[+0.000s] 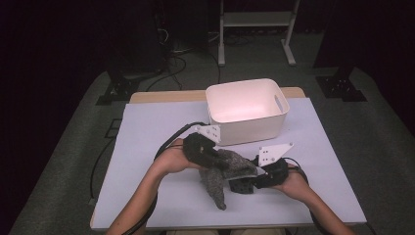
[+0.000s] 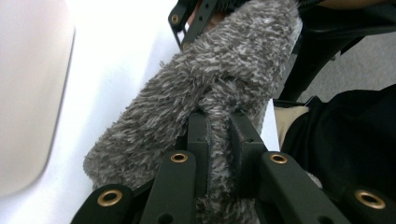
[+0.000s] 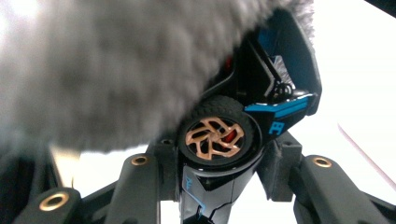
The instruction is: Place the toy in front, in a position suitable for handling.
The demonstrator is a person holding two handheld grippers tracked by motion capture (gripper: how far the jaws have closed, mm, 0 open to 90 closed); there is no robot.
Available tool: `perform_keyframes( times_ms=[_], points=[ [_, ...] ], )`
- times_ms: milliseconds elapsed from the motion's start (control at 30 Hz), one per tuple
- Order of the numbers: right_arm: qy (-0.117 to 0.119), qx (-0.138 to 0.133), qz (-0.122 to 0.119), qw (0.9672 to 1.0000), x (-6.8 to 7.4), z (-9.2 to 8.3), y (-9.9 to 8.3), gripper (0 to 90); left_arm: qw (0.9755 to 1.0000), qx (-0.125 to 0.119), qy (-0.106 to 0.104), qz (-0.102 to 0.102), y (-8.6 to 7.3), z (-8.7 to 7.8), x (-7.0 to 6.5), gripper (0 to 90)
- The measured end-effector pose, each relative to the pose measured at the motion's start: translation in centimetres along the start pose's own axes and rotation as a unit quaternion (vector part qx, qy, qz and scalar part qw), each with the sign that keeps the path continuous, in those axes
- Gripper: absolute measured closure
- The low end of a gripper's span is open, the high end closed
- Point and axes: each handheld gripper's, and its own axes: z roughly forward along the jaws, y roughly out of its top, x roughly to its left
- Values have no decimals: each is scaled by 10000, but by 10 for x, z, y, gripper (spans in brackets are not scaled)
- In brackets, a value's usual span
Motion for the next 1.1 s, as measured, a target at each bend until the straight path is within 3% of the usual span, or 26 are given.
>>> perform_keyframes(
  times_ms=[200,267,333,600,700,833,900,1100],
  points=[
    [-35,68,-50,10000,0,-1,1,559,9996,54,-84,-257,-24,6,5,808],
    [-32,68,-48,10000,0,0,2,561,9990,-183,-239,-318,-30,6,8,808],
    [-8,122,-42,9999,0,4,7,561,9988,-208,-230,-391,-32,4,9,809],
    [132,-252,-140,9995,-4,24,36,561,9982,-439,108,-384,-41,-47,3,810],
    [152,-194,-238,9994,-2,38,45,560,9975,-548,153,-426,-47,-56,1,810],
    [232,87,-351,9991,3,56,43,559,9978,-485,80,-453,-54,-48,2,809],
    [249,25,-290,9993,2,56,40,558,9969,-631,-6,-478,-56,-46,4,810],
    [366,-37,-192,9991,-1,37,41,517,9972,-651,-171,-321,-41,-34,1,809]
  ],
)
